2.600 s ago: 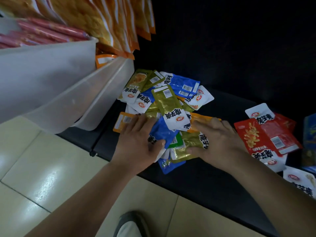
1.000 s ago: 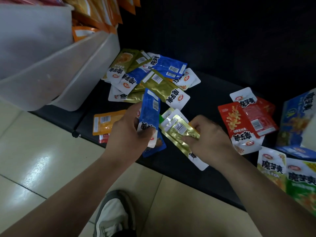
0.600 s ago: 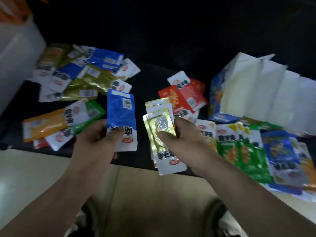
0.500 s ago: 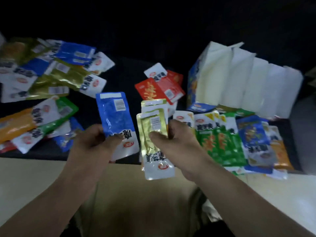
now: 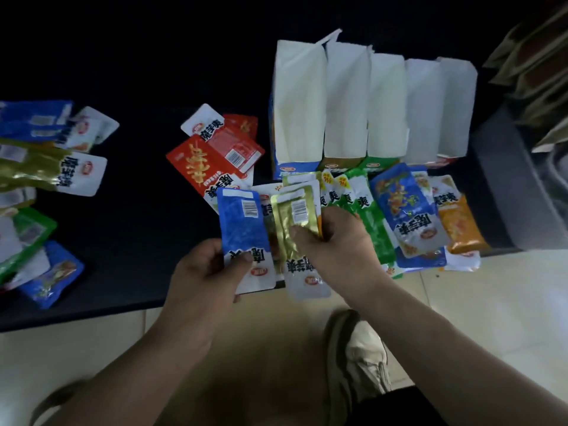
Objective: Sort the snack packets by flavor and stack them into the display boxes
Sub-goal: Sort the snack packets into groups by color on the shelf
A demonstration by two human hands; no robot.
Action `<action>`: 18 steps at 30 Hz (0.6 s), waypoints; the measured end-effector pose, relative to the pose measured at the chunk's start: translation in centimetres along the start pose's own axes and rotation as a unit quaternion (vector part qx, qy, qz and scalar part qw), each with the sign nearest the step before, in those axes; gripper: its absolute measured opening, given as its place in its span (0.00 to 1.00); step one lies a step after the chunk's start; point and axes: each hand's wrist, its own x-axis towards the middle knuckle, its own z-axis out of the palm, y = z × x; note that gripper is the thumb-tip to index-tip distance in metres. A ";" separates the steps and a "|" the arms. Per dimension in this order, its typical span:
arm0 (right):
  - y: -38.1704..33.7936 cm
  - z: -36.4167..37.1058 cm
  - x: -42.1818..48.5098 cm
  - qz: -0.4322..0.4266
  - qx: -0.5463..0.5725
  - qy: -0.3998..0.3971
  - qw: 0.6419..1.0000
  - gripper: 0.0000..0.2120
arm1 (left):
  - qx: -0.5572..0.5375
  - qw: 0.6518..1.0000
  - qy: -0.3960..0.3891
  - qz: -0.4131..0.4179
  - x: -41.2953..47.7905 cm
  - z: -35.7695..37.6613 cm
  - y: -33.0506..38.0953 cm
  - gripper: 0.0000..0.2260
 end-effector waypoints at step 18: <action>-3.3 4.8 3.2 -0.028 -0.585 -0.023 0.810 0.32 | -0.052 0.997 0.059 -0.016 -0.1 -4.6 -1.6 0.04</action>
